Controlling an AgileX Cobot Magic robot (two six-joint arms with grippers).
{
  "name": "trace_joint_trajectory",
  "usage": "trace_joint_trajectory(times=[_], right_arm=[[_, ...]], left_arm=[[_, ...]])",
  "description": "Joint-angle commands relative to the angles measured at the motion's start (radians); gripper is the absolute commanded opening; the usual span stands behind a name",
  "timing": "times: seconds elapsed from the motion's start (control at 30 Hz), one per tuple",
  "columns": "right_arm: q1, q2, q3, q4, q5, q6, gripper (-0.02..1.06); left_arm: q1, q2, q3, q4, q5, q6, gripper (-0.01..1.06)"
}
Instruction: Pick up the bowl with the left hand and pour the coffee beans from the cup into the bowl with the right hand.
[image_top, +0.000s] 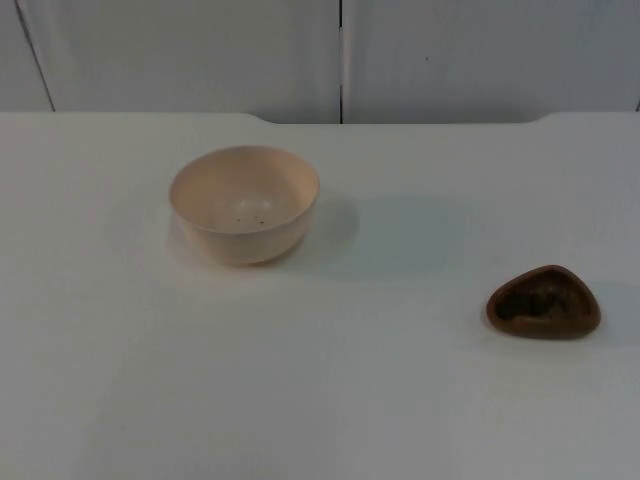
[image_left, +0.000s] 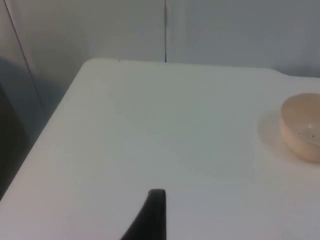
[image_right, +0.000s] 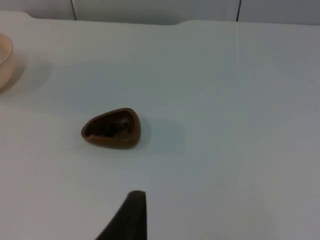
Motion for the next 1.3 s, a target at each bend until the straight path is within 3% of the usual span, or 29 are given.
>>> trace_joint_trajectory(times=[0.0, 0.47, 0.83, 1.1, 1.27], right_arm=[[-0.007, -0.003, 0.009, 0.002, -0.001, -0.003, 1.05], [-0.007, -0.003, 0.009, 0.002, -0.001, -0.003, 1.05], [-0.007, -0.003, 0.009, 0.000, -0.001, -0.002, 1.05], [-0.007, -0.003, 0.009, 0.000, -0.001, -0.002, 1.05], [-0.007, -0.003, 0.009, 0.000, -0.001, -0.002, 1.05]], left_arm=[[0.002, 0.011, -0.012, -0.011, -0.015, -0.002, 0.88], [0.002, 0.081, -0.012, -0.050, -0.019, -0.002, 0.88], [0.002, 0.192, -0.025, -0.074, -0.099, -0.004, 0.88], [0.002, 0.403, -0.144, -0.085, -0.204, -0.004, 0.88], [0.002, 0.532, -0.213, -0.093, -0.209, -0.004, 0.88]])
